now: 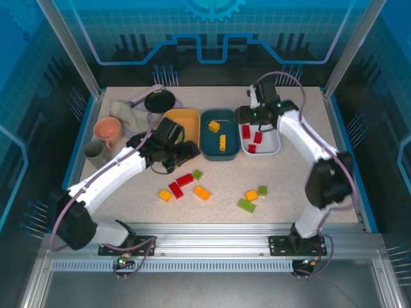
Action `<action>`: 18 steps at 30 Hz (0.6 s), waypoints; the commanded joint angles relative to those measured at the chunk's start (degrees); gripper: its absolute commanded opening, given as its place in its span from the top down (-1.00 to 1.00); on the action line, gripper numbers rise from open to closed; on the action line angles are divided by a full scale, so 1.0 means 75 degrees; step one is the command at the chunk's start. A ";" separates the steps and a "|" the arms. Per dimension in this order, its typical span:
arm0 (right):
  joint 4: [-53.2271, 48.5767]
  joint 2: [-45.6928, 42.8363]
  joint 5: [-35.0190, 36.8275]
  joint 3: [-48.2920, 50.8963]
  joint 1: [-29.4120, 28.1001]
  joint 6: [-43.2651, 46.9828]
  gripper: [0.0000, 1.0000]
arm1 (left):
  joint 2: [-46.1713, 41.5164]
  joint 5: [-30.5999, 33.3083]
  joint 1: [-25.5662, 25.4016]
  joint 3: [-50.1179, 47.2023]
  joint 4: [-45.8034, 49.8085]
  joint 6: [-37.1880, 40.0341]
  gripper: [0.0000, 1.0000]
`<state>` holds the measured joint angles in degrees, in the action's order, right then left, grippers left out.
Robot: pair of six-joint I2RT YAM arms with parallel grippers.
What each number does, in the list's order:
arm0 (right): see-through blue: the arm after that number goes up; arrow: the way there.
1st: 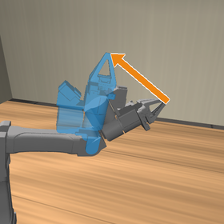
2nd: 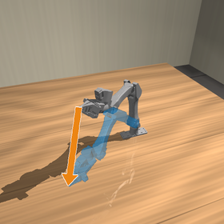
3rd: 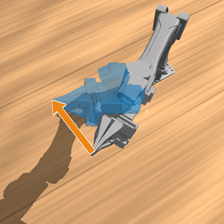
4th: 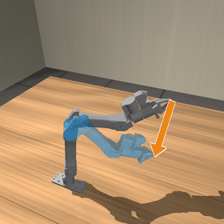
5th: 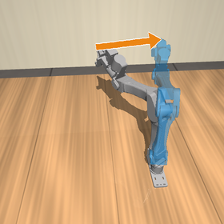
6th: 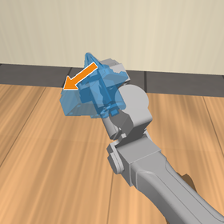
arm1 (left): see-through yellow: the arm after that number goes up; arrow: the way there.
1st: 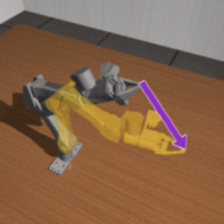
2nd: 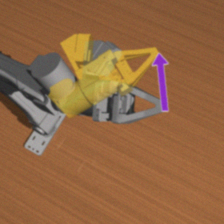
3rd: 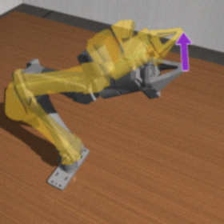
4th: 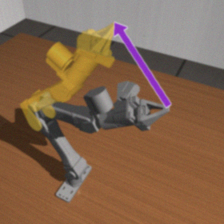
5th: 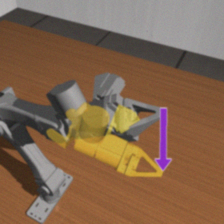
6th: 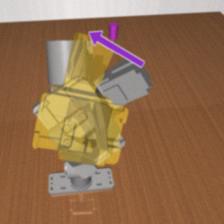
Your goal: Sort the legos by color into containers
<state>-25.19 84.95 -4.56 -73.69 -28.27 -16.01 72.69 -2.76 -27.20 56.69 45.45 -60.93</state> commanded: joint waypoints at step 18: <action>0.2585 -0.1631 -0.0775 0.3412 -0.2945 0.0078 -0.90 | 0.0168 -0.0816 0.1342 -0.2563 -0.0797 -0.2285 -0.34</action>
<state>-7.60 71.88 -9.61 -46.50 -49.84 -15.16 73.17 -7.20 -17.72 39.59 42.46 -76.12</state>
